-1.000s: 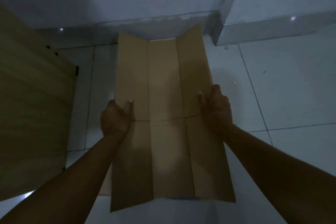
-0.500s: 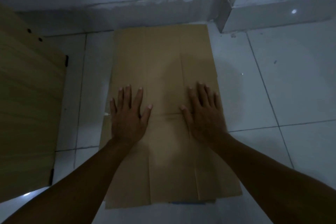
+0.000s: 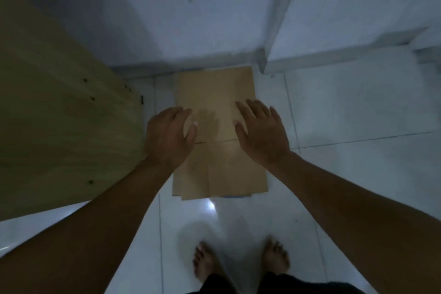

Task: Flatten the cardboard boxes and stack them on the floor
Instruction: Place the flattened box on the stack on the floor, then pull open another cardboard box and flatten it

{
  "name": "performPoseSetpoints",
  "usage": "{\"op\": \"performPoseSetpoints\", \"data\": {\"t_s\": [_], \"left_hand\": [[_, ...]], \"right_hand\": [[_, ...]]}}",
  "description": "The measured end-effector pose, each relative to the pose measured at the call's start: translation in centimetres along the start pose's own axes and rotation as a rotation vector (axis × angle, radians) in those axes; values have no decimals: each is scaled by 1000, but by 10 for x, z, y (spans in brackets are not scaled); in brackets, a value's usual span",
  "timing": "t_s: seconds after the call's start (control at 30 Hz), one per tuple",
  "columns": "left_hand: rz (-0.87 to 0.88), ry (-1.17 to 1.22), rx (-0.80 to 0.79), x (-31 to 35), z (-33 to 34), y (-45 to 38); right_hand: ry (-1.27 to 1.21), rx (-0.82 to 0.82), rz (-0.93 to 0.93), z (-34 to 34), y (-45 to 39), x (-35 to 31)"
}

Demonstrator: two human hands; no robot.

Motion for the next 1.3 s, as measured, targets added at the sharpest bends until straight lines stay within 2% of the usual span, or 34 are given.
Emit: {"op": "performPoseSetpoints", "data": {"t_s": [0.17,0.33,0.47,0.6,0.73,0.93,1.13,1.3], "left_hand": [[-21,-46,127,63,-199,-28],[-53,-70,272,100,-383,-41],[-34,-131,416,111,-511,-29],[-66,-201,517,93,-614,4],[-106,-256,596,52,-699,63],[-191,-367,665,-44,-792,182],[-297,-419,642,-149,-844,287],[-392,-401,644,-236,-857,332]], "right_hand": [[-61,120,-103,-181,-9,-76],[-119,282,-217,-346,-17,-159],[-153,408,-334,-447,-16,-232],[-155,424,-398,-509,-1,-314],[-172,453,-483,-534,23,-406],[-226,418,-562,-521,74,-564],[-263,324,-630,-483,117,-706],[-264,250,-669,-445,110,-800]]}}
Point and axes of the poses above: each hand's wrist, its own y-axis away from the middle knuckle, its own z-axis out of the palm, x = y × z, the point moved 3 cm from there along -y, towards the middle knuckle, and after that the axes turned 7 degrees about z, right-handed, at the moved point
